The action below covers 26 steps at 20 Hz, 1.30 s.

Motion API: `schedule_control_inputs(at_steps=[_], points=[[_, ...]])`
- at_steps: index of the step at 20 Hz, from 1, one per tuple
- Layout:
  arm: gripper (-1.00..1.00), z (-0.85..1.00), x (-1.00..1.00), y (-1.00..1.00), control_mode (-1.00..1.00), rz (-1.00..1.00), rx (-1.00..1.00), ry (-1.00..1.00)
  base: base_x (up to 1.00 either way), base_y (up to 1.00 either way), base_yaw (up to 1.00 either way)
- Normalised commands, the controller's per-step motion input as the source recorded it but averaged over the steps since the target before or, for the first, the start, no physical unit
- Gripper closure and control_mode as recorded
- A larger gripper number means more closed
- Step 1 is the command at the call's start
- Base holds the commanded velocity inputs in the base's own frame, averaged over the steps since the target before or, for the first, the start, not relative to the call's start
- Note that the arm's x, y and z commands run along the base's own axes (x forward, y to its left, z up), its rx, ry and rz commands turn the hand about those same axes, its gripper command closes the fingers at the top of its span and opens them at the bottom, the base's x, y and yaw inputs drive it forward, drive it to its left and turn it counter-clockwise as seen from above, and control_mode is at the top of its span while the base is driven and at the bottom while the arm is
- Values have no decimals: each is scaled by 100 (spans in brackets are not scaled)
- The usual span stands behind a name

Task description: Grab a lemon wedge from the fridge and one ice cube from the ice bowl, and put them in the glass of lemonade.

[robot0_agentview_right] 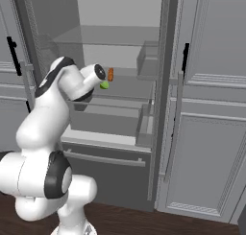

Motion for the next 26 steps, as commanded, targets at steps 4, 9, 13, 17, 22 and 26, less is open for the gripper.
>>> schedule_control_inputs(at_steps=[4,9,13,17,22,26], points=[[-100,-13,28,29,-100,14,9,2,0,0,0],[-100,-2,13,35,-100,9,2,8,0,0,0],[-100,0,-10,59,-100,3,0,5,0,0,0],[-100,0,-34,61,-100,3,0,4,0,0,0],[-100,0,-53,67,-100,5,0,0,0,0,0],[-100,-4,-64,64,-100,4,7,-12,0,0,0]])
